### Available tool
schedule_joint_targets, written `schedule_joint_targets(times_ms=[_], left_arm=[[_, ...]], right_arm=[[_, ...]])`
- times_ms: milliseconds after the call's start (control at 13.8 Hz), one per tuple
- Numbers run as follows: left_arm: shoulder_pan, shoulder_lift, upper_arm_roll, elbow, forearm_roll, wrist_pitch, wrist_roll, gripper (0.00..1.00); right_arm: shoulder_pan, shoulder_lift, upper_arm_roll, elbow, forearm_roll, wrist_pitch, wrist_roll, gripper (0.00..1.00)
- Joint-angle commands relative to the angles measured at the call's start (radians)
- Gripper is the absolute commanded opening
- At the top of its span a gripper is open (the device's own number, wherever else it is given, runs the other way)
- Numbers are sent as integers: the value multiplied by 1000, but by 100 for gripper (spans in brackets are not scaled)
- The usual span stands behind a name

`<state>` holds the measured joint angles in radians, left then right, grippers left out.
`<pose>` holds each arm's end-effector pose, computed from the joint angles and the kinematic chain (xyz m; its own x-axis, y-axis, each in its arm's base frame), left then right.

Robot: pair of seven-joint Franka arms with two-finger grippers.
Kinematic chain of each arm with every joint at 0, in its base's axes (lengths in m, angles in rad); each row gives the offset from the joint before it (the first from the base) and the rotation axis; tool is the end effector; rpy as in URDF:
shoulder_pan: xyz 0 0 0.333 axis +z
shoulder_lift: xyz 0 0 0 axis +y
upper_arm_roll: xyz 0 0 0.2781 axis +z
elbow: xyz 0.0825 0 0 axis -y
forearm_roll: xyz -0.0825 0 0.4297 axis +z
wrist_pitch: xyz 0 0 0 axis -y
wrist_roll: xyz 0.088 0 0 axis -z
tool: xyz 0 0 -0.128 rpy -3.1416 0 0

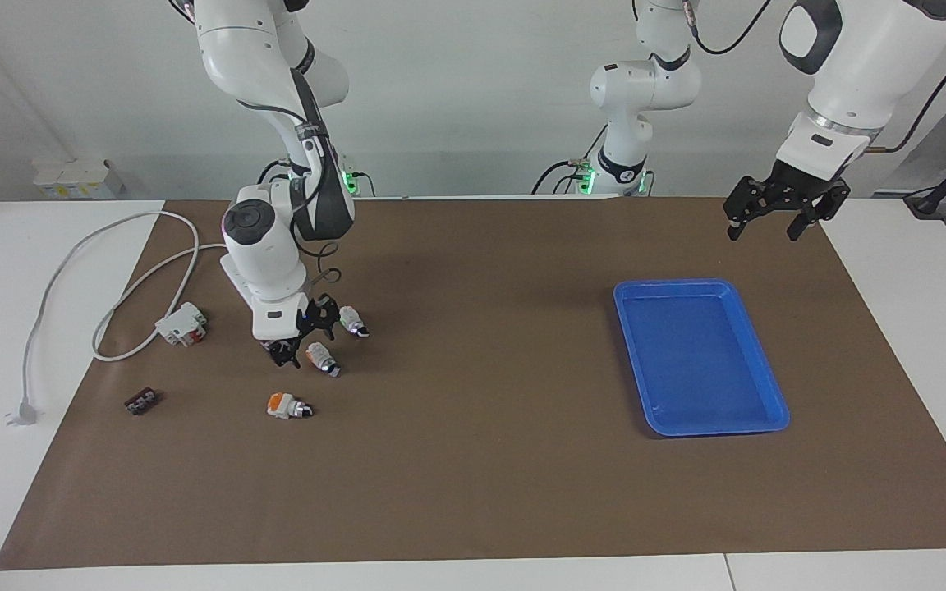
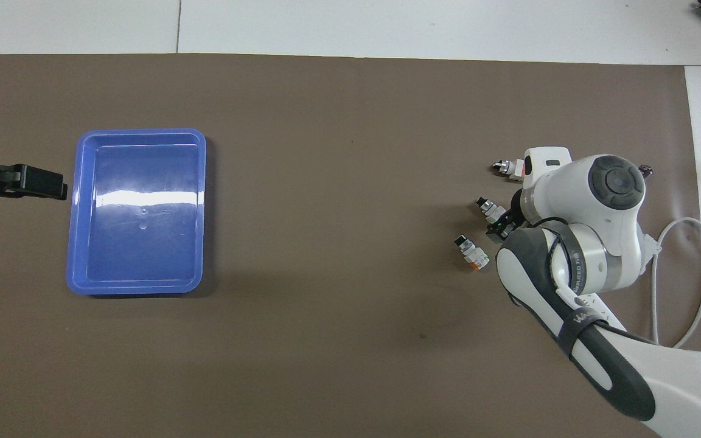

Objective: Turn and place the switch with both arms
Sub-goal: 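Lower the right gripper and grasp the green-topped switch module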

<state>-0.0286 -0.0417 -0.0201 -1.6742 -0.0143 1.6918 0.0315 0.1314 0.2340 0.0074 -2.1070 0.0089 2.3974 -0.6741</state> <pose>0.5994 -0.0311 0.5476 0.9951 -0.0783 0.0596 -0.0792 -0.9968 0.0116 0.5998 0.0841 0.2216 0.6908 0.7213 0.0491 0.7209 -0.6924 0.0288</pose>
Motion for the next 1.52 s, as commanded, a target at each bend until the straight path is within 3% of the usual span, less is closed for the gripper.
schedule_joint_targets(times_ms=[0,1159,1449], left_arm=[[12,-38,-6,-52,13,34,7,100],[12,-41,-6,-62,13,35,8,100],[12,-44,-6,-62,13,40,10,100]], right_arm=[[-7,-13,5,-34,13,37,-22,84],[-16,39,5,-34,40,112,-139,81],[-6,39,5,-36,60,114,-140,73]])
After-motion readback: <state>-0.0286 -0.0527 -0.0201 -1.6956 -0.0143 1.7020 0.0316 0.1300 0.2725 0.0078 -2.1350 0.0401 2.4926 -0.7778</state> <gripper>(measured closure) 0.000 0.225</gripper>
